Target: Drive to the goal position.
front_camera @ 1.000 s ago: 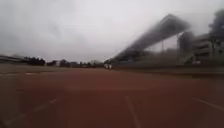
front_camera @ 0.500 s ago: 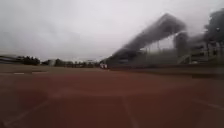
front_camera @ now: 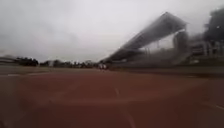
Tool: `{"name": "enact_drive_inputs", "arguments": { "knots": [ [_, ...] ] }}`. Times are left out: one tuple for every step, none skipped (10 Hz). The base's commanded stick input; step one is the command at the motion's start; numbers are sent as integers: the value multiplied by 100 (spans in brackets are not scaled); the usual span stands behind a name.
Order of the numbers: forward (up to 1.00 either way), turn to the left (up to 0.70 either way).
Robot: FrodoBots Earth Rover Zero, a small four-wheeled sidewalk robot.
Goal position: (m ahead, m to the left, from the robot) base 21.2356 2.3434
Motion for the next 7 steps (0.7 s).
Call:
{"name": "enact_drive_inputs", "arguments": {
  "knots": [
    [100, 0],
    [100, 0],
    [100, 0],
    [100, 0],
    [100, 0],
    [100, 0],
    [100, 0]
  ]
}}
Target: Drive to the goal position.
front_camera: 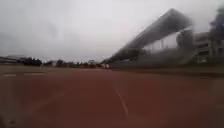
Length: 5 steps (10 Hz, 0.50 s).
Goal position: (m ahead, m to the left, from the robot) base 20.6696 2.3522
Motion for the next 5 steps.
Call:
{"name": "enact_drive_inputs", "arguments": {
  "knots": [
    [100, 0],
    [100, 0],
    [100, 0],
    [100, 0],
    [100, -10]
  ]
}}
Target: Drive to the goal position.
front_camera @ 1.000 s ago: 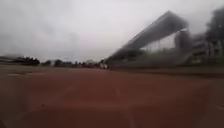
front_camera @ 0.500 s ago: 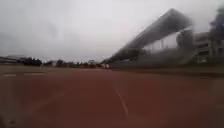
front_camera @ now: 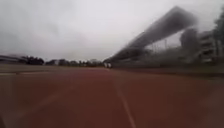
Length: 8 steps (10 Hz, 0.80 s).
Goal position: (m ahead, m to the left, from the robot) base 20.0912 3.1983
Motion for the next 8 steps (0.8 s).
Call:
{"name": "enact_drive_inputs", "arguments": {
  "knots": [
    [100, -26],
    [100, -36],
    [100, -36],
    [100, -34],
    [100, -30],
    [100, -24],
    [100, -11],
    [100, 0]
  ]
}}
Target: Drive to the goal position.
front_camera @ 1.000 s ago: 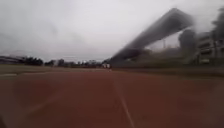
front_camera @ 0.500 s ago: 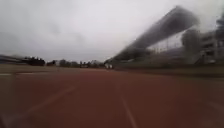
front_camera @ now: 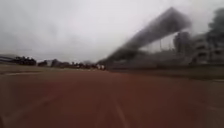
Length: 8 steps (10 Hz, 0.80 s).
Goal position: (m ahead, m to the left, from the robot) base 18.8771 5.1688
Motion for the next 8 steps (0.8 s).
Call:
{"name": "enact_drive_inputs", "arguments": {
  "knots": [
    [100, 0],
    [100, 0],
    [100, 0],
    [100, 0],
    [100, 0],
    [100, 0],
    [100, 0],
    [100, 0]
  ]
}}
